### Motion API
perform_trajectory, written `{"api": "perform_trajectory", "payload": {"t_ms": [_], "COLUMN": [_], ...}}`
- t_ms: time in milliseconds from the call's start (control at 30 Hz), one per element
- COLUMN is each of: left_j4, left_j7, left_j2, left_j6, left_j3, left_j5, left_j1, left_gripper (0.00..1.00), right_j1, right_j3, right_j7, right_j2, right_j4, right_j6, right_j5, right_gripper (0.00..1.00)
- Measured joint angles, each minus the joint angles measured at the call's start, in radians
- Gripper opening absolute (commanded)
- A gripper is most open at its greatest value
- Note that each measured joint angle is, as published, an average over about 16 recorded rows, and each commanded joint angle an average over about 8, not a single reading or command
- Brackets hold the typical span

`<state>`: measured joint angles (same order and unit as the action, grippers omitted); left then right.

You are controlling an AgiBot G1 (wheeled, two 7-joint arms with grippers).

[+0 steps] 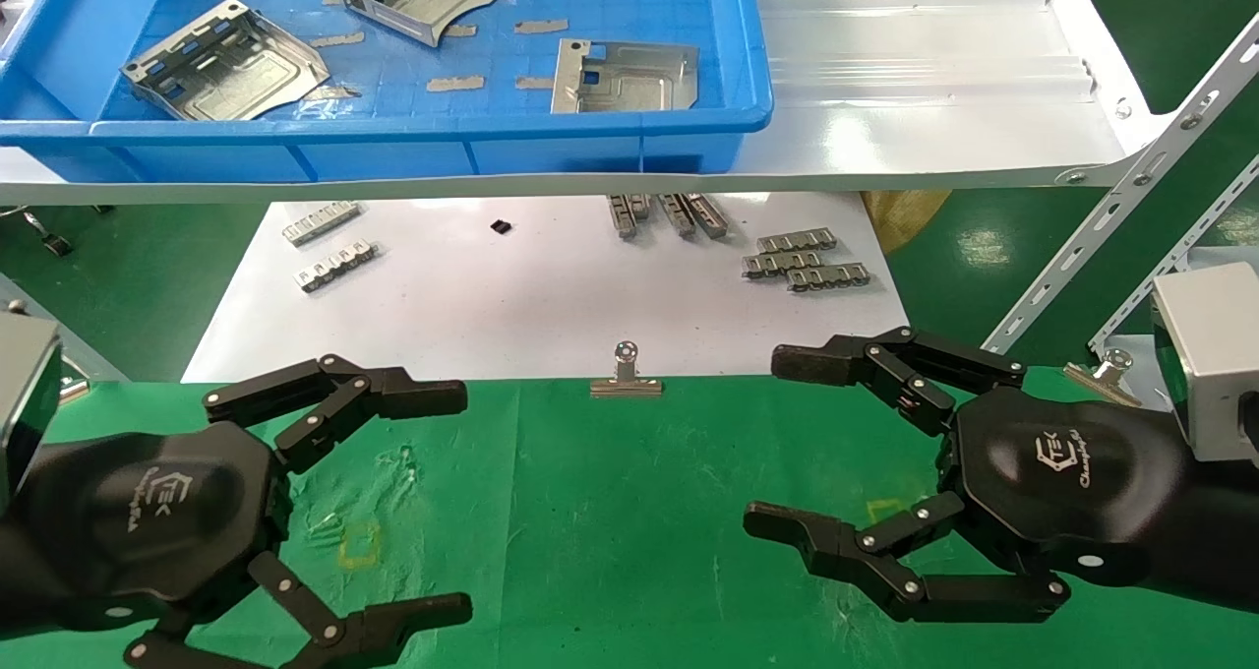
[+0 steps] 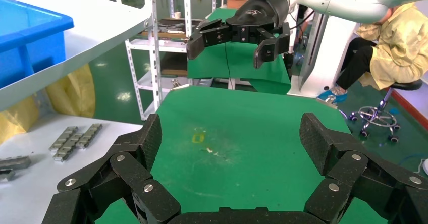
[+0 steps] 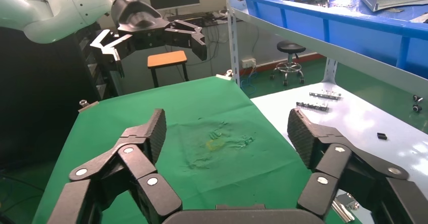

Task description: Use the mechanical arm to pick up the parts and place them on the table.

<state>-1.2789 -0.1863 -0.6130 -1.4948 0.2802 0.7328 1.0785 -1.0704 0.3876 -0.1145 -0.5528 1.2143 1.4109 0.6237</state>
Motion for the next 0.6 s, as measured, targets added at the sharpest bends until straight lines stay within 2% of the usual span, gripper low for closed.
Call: {"api": "perform_trajectory", "payload": {"t_ms": [600], "left_j4": [0.000], "left_j7": [0.000], "left_j2": [0.000], "left_j6": [0.000], "left_j3": [0.000], "left_j5": [0.000], "left_j1": [0.000], "left_gripper": [1.00], "right_j1": [0.000], "right_j3": [0.000], "right_j7": [0.000], "right_j2": [0.000], "right_j4": [0.000], "right_j6": [0.000], "right_j5": [0.000], "right_gripper": [0.00]}}
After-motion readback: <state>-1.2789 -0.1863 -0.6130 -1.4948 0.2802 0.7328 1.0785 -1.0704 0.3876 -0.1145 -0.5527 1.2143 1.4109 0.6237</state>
